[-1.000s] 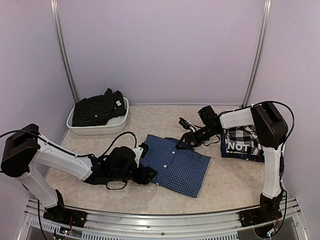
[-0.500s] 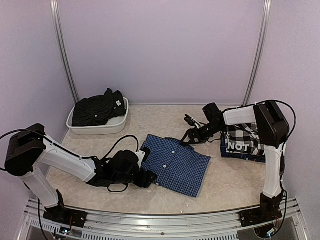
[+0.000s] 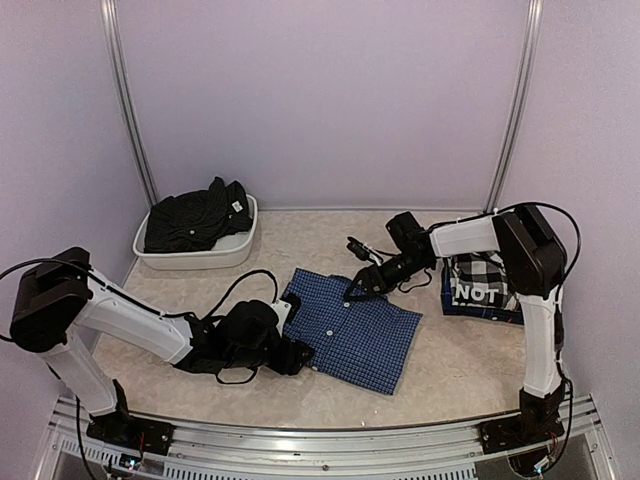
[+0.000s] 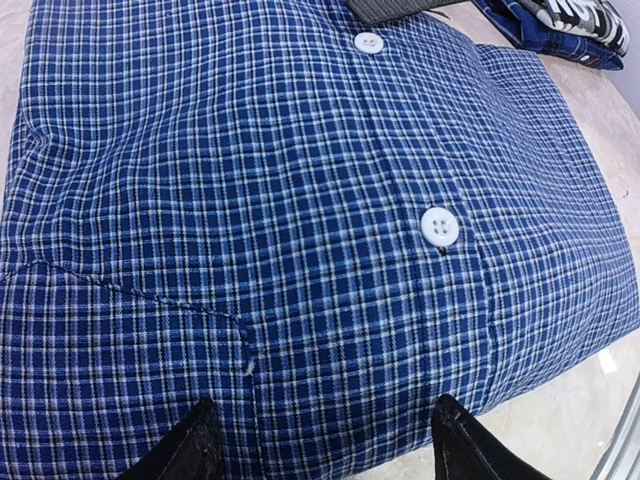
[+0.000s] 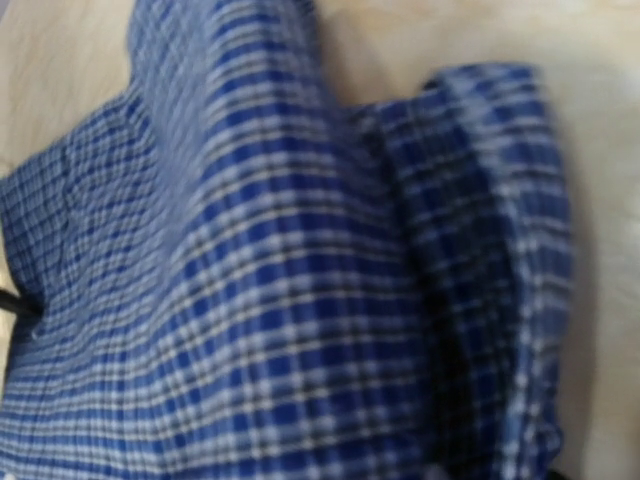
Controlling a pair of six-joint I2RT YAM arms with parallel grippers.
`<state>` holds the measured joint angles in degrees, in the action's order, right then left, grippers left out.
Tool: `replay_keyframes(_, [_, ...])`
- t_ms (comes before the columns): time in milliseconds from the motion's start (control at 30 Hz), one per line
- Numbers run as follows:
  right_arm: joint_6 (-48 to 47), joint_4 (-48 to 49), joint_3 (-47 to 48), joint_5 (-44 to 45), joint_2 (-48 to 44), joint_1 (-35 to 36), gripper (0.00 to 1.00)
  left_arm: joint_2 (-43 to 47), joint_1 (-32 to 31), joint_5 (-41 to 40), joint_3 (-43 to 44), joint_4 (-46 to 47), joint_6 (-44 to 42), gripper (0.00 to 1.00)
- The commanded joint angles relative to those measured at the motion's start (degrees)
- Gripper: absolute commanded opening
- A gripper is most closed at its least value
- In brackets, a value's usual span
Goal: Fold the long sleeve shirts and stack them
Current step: Pick up the square-folded shirt from the center of the board.
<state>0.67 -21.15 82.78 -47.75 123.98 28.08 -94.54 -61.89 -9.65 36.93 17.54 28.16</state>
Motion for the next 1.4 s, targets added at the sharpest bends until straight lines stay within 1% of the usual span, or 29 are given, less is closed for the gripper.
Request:
replay_keyframes(0, [-2.2, -5.8, -0.3, 0.7, 3.5, 2.3, 0.85, 0.8, -0.5, -1.4, -1.3, 0.4, 0.1, 0.68])
replay_keyframes(133, [-2.6, -5.9, -1.8, -1.8, 2.4, 3.1, 0.72, 0.6, -0.5, -2.2, -1.6, 0.6, 0.1, 0.68])
replay_keyframes(200, [-2.3, -5.2, -2.7, -3.7, 2.2, 3.5, 0.68, 0.3, -0.5, -2.3, -1.7, 0.7, 0.1, 0.68])
replay_keyframes(267, [-2.1, -5.0, -3.8, -3.9, 2.1, 3.8, 0.65, 0.0, -0.5, -2.4, -1.7, 0.8, 0.1, 0.68])
replay_keyframes(500, [-0.8, -2.1, -7.5, -5.9, 1.6, 4.1, 0.66, -1.3, -0.5, -2.7, -2.0, 1.0, -0.1, 0.68])
replay_keyframes(567, [0.9, -2.0, -7.6, -6.1, 1.9, 4.8, 0.66, -1.7, -0.5, -2.4, -2.0, 1.3, -0.1, 0.67])
replay_keyframes(800, [0.6, -2.9, -7.2, -6.5, 3.1, 8.0, 0.69, -3.0, -0.6, -2.2, -2.3, 2.2, 0.4, 0.67])
replay_keyframes(900, [0.6, -2.6, -7.6, -7.4, 3.6, 8.5, 0.68, -3.1, -0.6, -2.4, -2.5, 2.3, 0.5, 0.67])
replay_keyframes(967, [0.7, -2.2, -7.9, -7.6, 3.4, 8.5, 0.64, -3.0, -0.6, -2.5, -2.6, 2.1, 0.6, 0.67])
replay_keyframes(1067, [0.3, -2.2, -7.8, -8.7, 2.6, 8.3, 0.53, -2.4, -0.7, -2.9, -2.6, 1.6, 0.6, 0.67])
replay_keyframes(1167, [0.6, -2.3, -7.9, -9.7, 1.0, 7.1, 0.3, -1.1, -0.6, -3.7, -2.3, -0.2, 0.7, 0.68])
replay_keyframes(1267, [1.5, -1.7, -9.1, -9.4, -2.2, 5.2, 0.03, 1.3, -0.6, -5.9, -1.9, -2.9, 0.7, 0.68])
replay_keyframes(1300, [1.9, -2.0, -9.4, -8.7, -3.5, 4.6, 0.0, 2.5, -0.7, -6.8, -1.5, -4.5, 0.9, 0.68])
replay_keyframes(1367, [2.3, -3.0, -10.0, -6.6, -6.7, 3.4, 0.0, 5.8, -0.7, -9.0, -1.6, -6.3, 1.2, 0.7])
